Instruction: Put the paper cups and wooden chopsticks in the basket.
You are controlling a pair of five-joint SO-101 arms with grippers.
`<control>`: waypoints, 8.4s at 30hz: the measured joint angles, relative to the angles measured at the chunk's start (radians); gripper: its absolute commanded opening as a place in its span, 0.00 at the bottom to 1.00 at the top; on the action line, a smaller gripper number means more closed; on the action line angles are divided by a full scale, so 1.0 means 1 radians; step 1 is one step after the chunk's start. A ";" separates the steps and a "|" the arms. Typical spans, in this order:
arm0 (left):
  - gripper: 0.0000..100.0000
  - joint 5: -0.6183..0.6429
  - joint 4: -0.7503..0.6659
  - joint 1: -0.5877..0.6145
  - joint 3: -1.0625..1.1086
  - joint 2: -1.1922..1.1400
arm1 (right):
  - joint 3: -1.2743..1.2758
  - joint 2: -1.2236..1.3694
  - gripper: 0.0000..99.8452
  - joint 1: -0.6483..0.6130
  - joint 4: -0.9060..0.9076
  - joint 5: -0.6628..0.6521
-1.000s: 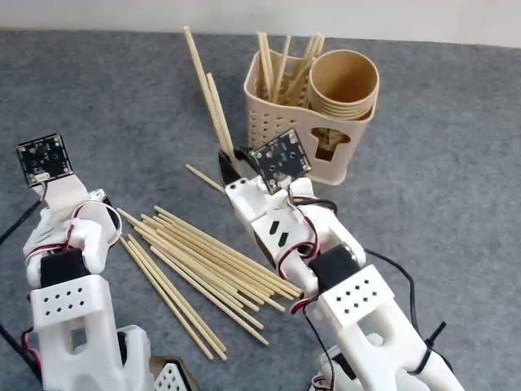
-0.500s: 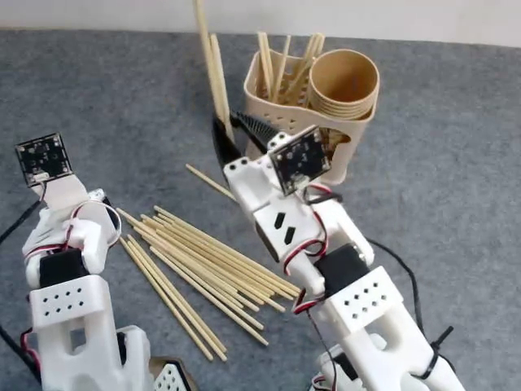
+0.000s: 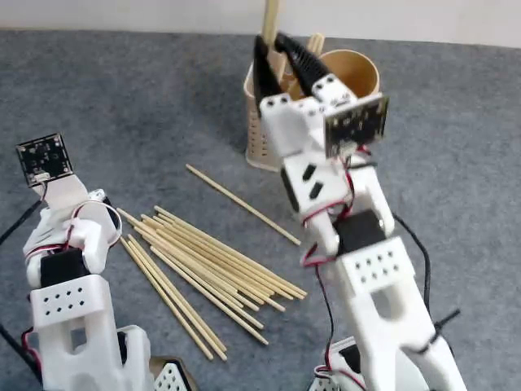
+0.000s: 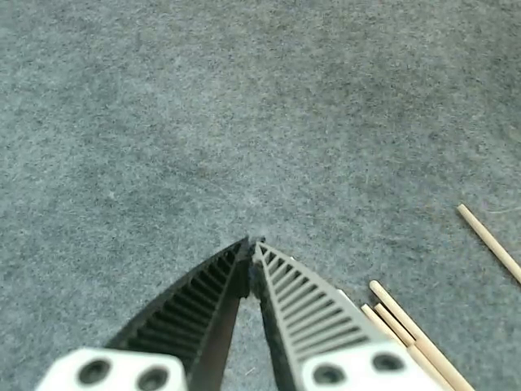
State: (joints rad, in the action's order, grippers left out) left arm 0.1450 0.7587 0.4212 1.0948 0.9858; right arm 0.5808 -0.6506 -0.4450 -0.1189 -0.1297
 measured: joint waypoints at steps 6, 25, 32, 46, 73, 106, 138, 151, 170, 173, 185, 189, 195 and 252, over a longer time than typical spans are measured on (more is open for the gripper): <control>0.03 0.000 0.000 0.000 0.000 0.000 | -0.060 0.178 0.00 0.058 -0.074 0.000; 0.03 0.000 0.000 0.000 0.000 0.000 | -0.066 0.373 0.14 0.060 -0.083 0.000; 0.03 0.000 0.000 0.000 0.000 0.000 | -0.066 0.262 0.14 0.058 0.032 0.000; 0.03 0.000 0.000 0.000 0.000 0.000 | -0.066 0.044 0.13 -0.018 0.542 0.000; 0.03 0.000 0.000 0.000 0.000 0.000 | -0.097 0.511 0.13 -0.135 0.916 -0.109; 0.03 0.000 0.000 0.000 0.000 0.000 | -0.430 1.028 0.03 -0.138 1.003 -0.207; 0.03 0.000 0.000 0.000 0.000 0.000 | -0.325 0.629 0.01 -0.183 1.229 -0.184; 0.03 0.000 0.000 0.000 0.000 0.000 | 0.063 0.098 0.01 -0.183 0.845 0.078; 0.03 0.000 0.000 0.000 0.000 0.000 | 0.439 -0.373 0.01 -0.063 0.189 0.097; 0.03 0.000 0.000 0.000 0.000 0.000 | 0.414 -0.373 0.01 -0.040 0.123 0.097; 0.03 0.000 0.000 0.000 0.000 0.000 | 0.244 -0.221 0.01 0.044 -0.109 0.097; 0.03 0.000 0.000 0.000 0.000 0.000 | 0.161 -0.046 0.01 0.081 -0.190 0.097; 0.03 0.000 0.000 0.000 0.000 0.000 | 0.072 0.213 0.01 0.092 -0.272 0.097; 0.03 0.000 0.000 0.000 0.000 0.000 | -0.098 0.006 0.14 -0.259 1.065 0.000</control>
State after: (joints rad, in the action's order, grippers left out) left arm 0.1450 0.7587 0.4212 1.0948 0.9858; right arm 0.4826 -0.6444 -0.7043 0.9459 -0.1297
